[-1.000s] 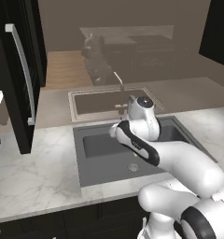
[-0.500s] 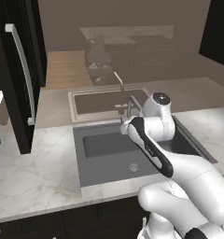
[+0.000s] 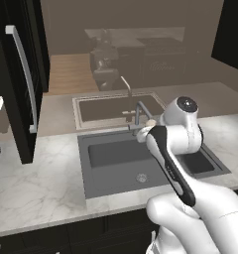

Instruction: Pick up the dish brush and sponge from the sink, and place them back in the cabinet, and close the cabinet doors.

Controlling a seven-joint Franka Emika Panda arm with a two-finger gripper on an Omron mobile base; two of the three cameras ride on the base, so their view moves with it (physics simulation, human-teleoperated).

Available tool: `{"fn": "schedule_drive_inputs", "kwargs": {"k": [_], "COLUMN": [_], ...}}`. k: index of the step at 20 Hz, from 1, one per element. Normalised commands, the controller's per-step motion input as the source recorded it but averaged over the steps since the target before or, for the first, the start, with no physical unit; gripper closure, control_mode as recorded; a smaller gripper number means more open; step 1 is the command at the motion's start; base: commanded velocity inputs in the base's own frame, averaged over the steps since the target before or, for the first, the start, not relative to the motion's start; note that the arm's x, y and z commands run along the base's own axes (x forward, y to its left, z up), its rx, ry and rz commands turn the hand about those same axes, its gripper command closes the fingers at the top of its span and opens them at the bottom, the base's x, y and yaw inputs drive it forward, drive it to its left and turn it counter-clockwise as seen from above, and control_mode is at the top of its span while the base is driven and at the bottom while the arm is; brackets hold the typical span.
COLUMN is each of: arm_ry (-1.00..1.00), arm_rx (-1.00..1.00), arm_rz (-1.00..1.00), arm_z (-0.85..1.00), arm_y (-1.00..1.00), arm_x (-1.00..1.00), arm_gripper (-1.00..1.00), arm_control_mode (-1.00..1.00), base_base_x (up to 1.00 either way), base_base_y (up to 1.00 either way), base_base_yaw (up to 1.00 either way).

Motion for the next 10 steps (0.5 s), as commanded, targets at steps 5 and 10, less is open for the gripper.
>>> {"fn": "schedule_drive_inputs", "kwargs": {"k": [5,10], "arm_ry": [-0.01,0.0], "arm_rx": [0.0,-0.01], "arm_rz": [0.0,0.0], "arm_z": [0.59,0.43], "arm_y": [-0.01,0.0], "arm_x": [-0.42,-0.39], "arm_gripper": [1.0,1.0], "arm_control_mode": [-1.0,-1.0], "base_base_x": [0.0,0.0], "base_base_y": [0.0,0.0], "base_base_yaw": [0.0,0.0]}}
